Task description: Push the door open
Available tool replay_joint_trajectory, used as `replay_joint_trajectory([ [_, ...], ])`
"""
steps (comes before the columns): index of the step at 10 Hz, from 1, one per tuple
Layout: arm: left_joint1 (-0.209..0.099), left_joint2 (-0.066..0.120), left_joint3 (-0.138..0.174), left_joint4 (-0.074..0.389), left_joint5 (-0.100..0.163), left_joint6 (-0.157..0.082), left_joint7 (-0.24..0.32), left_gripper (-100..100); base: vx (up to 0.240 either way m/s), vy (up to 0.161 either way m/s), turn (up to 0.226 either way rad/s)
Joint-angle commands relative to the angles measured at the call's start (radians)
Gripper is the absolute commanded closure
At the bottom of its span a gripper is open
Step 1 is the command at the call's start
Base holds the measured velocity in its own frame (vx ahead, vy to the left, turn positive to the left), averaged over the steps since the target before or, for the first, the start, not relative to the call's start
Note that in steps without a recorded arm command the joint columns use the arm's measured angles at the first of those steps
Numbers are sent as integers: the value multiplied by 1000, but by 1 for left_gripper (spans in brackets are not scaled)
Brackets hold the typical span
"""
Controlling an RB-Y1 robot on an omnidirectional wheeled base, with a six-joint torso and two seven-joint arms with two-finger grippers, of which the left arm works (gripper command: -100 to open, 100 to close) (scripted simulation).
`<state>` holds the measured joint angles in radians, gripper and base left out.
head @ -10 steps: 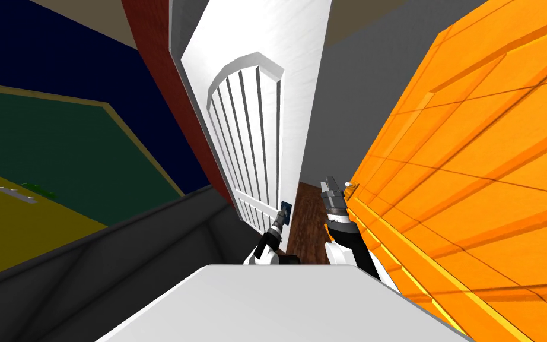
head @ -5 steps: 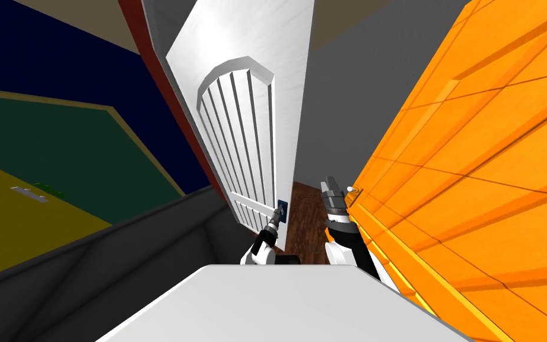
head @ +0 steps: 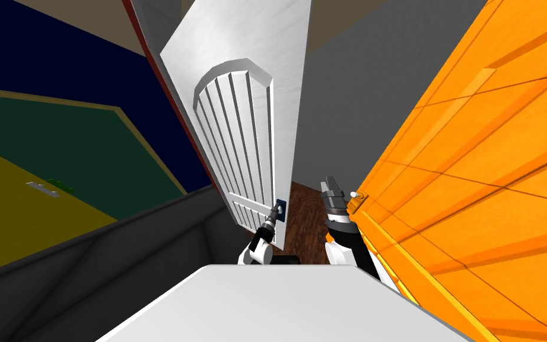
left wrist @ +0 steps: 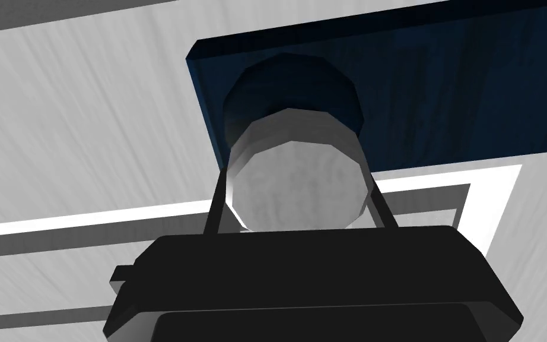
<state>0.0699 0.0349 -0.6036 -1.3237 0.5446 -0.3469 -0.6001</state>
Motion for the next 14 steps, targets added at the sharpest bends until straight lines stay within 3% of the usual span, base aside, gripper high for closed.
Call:
replay_joint_trajectory([
  [1, 5, 3, 32, 0, 3, 3, -2, 100, 108, -132, 92],
  [3, -1, -4, 59, 2, 5, 4, 0, 100, 140, -151, 85],
  [4, 12, 9, 31, -8, 15, -9, -6, -100, -82, -32, 60],
  [9, 39, 12, 1, -49, 41, -3, -23, -100, -183, 55, 4],
  [12, 64, -10, -26, -87, 65, 3, -39, -100, -207, 74, 13],
  [14, 56, 6, -13, -79, 56, 5, -35, -100, 0, -1, -18],
])
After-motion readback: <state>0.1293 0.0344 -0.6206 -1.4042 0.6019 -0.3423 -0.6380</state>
